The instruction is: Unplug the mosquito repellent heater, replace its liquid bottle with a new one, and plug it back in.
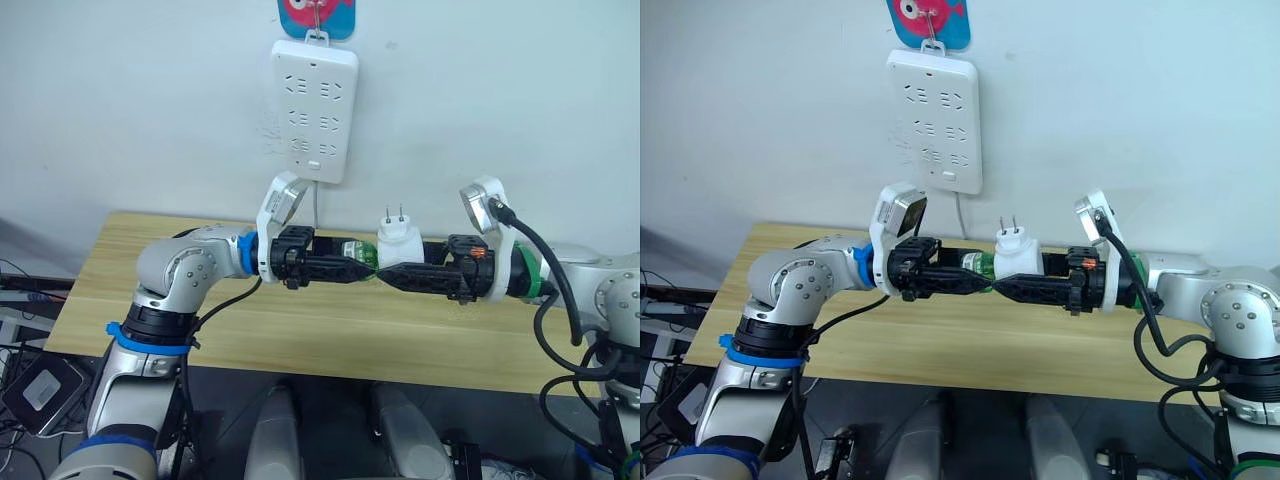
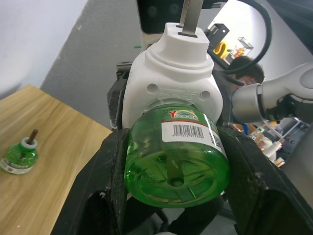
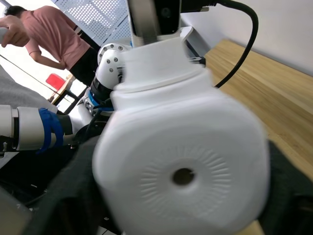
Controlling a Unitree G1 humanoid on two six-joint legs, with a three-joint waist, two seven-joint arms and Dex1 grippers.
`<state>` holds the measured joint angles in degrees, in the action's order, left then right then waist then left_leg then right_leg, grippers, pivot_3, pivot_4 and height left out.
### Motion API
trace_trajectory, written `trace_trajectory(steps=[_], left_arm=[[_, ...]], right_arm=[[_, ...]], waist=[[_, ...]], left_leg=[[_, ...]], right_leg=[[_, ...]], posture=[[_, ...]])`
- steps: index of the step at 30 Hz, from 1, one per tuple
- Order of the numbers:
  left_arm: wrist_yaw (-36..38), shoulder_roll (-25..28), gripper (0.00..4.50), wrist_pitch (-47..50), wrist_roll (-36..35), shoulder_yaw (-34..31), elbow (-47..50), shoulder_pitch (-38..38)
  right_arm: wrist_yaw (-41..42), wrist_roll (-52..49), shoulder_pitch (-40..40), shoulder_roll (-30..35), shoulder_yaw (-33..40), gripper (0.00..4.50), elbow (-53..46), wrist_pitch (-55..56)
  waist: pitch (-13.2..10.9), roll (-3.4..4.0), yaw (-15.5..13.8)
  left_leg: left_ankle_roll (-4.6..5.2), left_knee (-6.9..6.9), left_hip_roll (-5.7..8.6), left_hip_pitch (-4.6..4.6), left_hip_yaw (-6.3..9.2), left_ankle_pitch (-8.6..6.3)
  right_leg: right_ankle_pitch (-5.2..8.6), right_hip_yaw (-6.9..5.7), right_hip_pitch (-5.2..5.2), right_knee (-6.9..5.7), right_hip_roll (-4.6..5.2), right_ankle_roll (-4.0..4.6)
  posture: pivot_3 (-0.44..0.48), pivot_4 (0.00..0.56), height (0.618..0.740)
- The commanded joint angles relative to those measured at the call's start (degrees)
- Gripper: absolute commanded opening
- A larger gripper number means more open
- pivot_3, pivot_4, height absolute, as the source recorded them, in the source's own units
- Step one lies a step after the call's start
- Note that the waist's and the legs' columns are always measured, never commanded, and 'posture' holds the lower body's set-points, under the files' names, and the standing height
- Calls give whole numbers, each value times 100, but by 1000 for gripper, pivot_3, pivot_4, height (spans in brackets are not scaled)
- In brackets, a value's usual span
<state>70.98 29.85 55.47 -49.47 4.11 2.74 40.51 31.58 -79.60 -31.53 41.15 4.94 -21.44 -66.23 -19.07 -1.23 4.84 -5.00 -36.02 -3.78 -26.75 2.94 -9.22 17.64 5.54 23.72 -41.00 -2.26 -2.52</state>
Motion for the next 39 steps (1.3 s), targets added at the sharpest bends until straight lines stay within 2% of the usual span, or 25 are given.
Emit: trace_trajectory(steps=[1, 5, 7, 12, 15, 18, 20, 23, 25, 27, 32, 37, 39], left_arm=[[76, 69, 2269, -19, -23, -20, 153, 25], [117, 72, 2269, -30, -6, -16, 131, 14], [134, 87, 3008, -42, 13, -24, 94, -7], [235, 391, 4499, -304, 272, -80, 90, -34], [355, 734, 4500, -1116, 845, 23, 440, -204], [143, 761, 4500, -3168, 2221, 338, 692, -455], [-221, 656, 4500, -4273, 3082, 583, 686, -502], [-704, 598, 4500, -5438, 4229, 986, 587, -483], [-1038, 523, 4500, -5618, 4791, 1234, 634, -455], [-1352, 402, 4500, -5731, 5231, 1393, 588, -392], [-2163, -66, 4500, -5719, 6230, 1727, 55, -73], [-2340, -231, 4500, -5701, 6579, 1864, -147, 2], [-2305, -318, 4108, -5657, 6565, 1885, -121, -27]], right_arm=[[-163, -477, -10, -56, 208, 3118, -211, 56], [-280, -619, -24, -35, 236, 3118, -197, 63], [-328, -646, -7, -40, 244, 3118, -202, 78], [-486, -491, 177, -33, 317, 3118, -124, 162], [-1015, -588, 411, -144, 377, 3118, 18, 225], [-1656, -379, 601, -202, 178, 3118, -2, 118], [-2537, -738, 581, -464, 157, 3118, 192, 195], [-3513, -1012, 434, -643, 28, 3118, 371, 115], [-4303, -1375, 299, -827, -19, 3118, 521, 279], [-4754, -1648, 192, -893, -67, 3118, 545, 340], [-5346, -2078, 197, -917, -289, 3118, 326, 486], [-5713, -2451, 223, -906, -397, 3118, 250, 751], [-5808, -2574, 227, -908, -443, 3118, 213, 838]], waist=[[0, 0, 0], [0, 0, 1], [0, 0, 1], [0, 0, -1], [1, -1, 3], [2, 0, -6], [3, -2, -16], [8, -10, -22], [10, -14, -18], [11, -13, -15], [14, -13, -24], [15, -13, -12], [16, -12, -7]], left_leg=[[0, 0, 0, 0, 0, 0], [0, 0, 0, 0, 0, 0], [0, 0, 0, 0, 0, 0], [0, 1, -1, 0, 1, 0], [0, 2, -1, 0, 1, 0], [0, 6, 4, 0, -1, 0], [0, 4, 7, -2, -2, 1], [0, 1, 10, -3, -1, 1], [1, 2, 13, -4, -5, 2], [2, 2, 13, -5, -6, 2], [4, 4, 13, -10, -1, 3], [5, 6, 13, -10, -2, 3], [6, 6, 12, -9, -1, 3]], right_leg=[[0, 0, 0, 0, 0, 0], [0, 0, 0, 0, 0, 0], [0, 0, 0, 0, 0, 0], [0, -1, 0, 0, 0, 1], [0, 0, 0, 0, 0, 1], [-13, 0, 1, 2, 8, 23], [-14, 1, 1, 2, 11, 24], [-15, 2, 0, 1, 12, 24], [-17, 8, 1, 1, 14, 21], [-18, 9, 3, 1, 14, 20], [-19, 0, 5, 0, 13, 21], [-20, 2, 6, -2, 13, 22], [-20, 1, 7, -5, 13, 23]], posture=[[-133, 296, 740], [-135, 293, 740], [-129, 290, 740], [-116, 284, 740], [-107, 277, 740], [-101, 275, 740], [-87, 271, 740], [-76, 268, 740], [-73, 261, 740], [-73, 261, 740], [-75, 256, 740], [-81, 250, 740], [-81, 250, 740]])
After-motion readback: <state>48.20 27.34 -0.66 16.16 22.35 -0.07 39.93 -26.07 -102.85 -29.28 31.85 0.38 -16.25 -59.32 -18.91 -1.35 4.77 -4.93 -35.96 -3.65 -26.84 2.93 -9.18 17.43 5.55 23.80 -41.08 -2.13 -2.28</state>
